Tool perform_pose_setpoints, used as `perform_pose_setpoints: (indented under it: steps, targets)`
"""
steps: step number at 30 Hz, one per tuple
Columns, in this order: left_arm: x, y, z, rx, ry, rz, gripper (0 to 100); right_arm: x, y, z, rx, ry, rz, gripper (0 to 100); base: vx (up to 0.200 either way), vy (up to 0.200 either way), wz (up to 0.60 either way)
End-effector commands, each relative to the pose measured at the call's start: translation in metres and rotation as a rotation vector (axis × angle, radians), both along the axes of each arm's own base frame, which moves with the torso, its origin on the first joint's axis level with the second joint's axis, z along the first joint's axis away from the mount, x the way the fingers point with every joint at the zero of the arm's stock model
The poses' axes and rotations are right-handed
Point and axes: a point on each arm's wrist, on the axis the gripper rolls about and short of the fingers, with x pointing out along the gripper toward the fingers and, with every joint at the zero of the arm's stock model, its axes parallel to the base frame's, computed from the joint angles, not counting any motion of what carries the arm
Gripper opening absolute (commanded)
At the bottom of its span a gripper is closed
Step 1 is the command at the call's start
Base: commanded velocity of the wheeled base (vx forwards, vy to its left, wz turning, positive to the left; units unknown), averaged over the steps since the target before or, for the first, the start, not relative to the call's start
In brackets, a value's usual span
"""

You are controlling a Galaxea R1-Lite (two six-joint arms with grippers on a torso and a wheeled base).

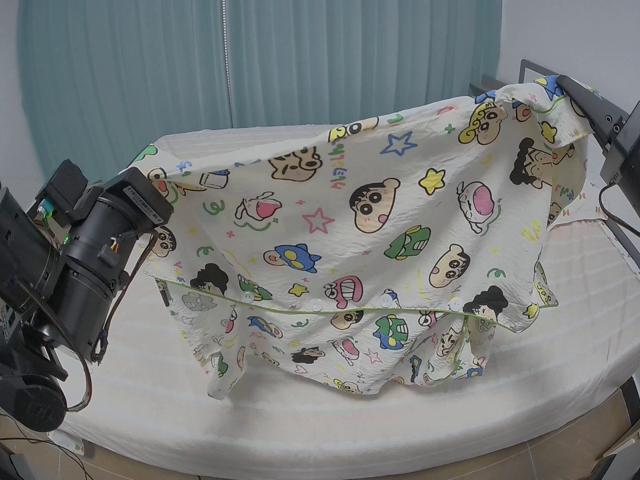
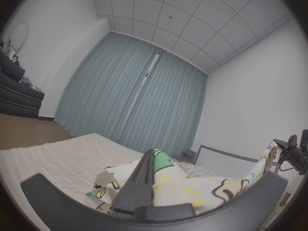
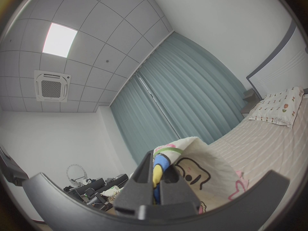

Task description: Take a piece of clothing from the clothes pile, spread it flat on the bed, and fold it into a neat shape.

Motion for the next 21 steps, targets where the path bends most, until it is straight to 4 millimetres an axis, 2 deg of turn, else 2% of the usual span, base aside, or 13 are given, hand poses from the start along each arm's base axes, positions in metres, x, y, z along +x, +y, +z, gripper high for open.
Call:
perform_pose_setpoints:
  steps: [1, 7, 21]
  targets:
    - [0.005, -0.005, 0.001, 0.000, 0.000, -0.004, 0, 0.013, -0.006, -0.001, -0.010, 0.016, -0.055, 0, 0.000, -0.200, 0.00]
    - [0.014, -0.011, 0.004, -0.007, -0.010, -0.004, 0, 0.020, -0.016, -0.001, -0.014, 0.019, -0.090, 0, 0.000, -0.200, 0.00]
    - [0.024, -0.027, -0.001, 0.025, 0.003, -0.024, 0, 0.021, -0.020, 0.000, -0.011, 0.016, -0.111, 0, 0.000, -0.200, 0.00]
